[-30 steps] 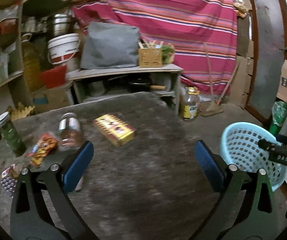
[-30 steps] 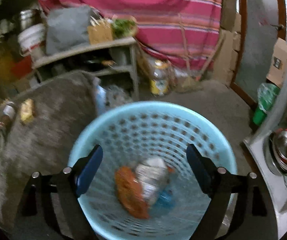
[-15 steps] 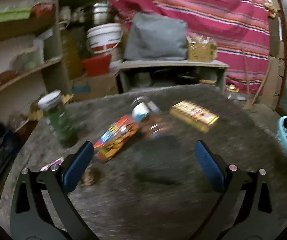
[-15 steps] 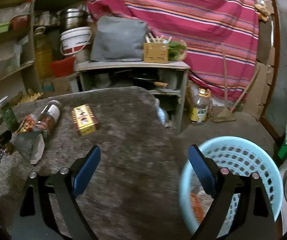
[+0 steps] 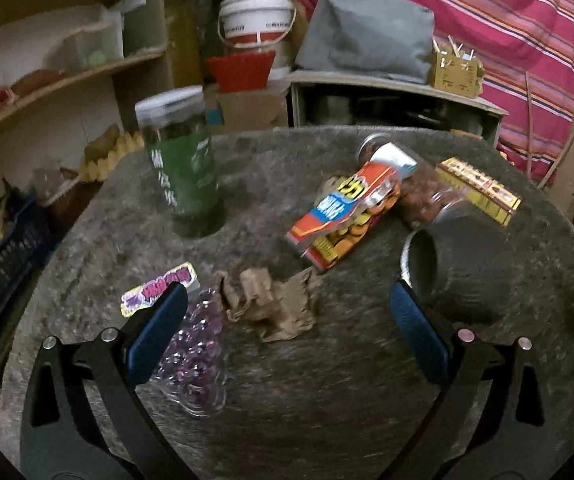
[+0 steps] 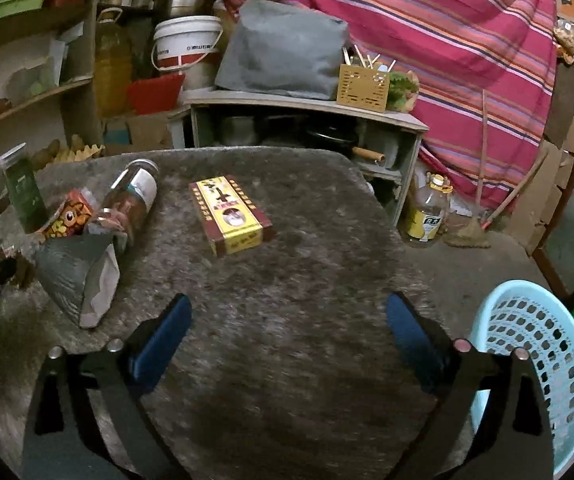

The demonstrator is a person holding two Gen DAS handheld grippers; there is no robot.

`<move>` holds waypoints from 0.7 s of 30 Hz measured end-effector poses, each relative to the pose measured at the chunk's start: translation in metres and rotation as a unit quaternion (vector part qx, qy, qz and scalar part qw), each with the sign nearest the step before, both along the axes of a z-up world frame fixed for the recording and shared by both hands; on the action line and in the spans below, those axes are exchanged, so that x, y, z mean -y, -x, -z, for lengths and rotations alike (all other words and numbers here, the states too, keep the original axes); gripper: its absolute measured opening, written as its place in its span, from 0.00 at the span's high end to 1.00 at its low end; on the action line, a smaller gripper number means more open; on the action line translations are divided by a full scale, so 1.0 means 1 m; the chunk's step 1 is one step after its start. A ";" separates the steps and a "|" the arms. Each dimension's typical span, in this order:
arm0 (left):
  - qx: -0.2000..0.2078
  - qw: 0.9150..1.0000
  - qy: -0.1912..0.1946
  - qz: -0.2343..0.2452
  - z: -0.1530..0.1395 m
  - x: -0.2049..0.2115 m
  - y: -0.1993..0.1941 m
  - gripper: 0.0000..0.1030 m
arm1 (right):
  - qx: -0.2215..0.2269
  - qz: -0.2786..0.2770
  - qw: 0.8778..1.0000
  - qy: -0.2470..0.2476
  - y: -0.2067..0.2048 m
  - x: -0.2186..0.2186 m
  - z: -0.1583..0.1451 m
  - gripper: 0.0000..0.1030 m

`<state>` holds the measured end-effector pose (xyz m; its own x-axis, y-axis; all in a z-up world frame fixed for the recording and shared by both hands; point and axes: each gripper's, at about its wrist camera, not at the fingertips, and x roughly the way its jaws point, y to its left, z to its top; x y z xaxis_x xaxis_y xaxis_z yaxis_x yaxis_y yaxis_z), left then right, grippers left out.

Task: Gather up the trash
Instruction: 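Move both open tools back over the table, then grasp the crumpled brown paper with the left tool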

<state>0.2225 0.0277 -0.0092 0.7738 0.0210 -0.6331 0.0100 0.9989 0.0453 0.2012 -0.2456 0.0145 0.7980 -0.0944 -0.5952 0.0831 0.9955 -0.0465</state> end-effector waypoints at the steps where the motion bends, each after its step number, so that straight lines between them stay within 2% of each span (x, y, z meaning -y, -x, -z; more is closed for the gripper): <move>1: -0.005 1.000 0.004 -0.001 0.002 -0.003 -0.002 0.05 | -0.001 0.000 1.000 -0.002 -0.002 -0.002 0.000 0.07; 5: -0.028 0.999 0.040 -0.001 0.011 -0.017 -0.013 0.06 | -0.005 0.000 1.000 -0.013 -0.010 -0.013 0.002 0.07; 7: -0.037 0.998 0.046 0.001 0.014 -0.019 -0.017 0.08 | -0.012 -0.001 1.000 -0.013 -0.015 -0.018 0.005 0.07; 9: -0.053 0.997 0.047 0.007 0.019 -0.018 -0.022 0.15 | -0.017 -0.001 1.000 -0.008 -0.018 -0.024 0.007 0.06; 15: -0.044 0.999 0.017 0.018 0.019 -0.010 -0.022 0.33 | -0.027 0.004 1.000 -0.001 -0.024 -0.033 0.010 0.06; 17: -0.039 0.999 0.013 0.019 0.017 -0.010 -0.022 0.44 | -0.030 0.003 1.000 -0.003 -0.025 -0.035 0.010 0.06; 21: -0.029 0.999 0.021 0.026 0.011 -0.016 -0.020 0.56 | -0.026 0.002 1.000 -0.003 -0.024 -0.040 0.008 0.06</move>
<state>0.2423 0.0438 -0.0206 0.7358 -0.0452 -0.6757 0.0632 0.9980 0.0021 0.2249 -0.2059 0.0070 0.7657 -0.0931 -0.6364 0.0839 0.9955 -0.0447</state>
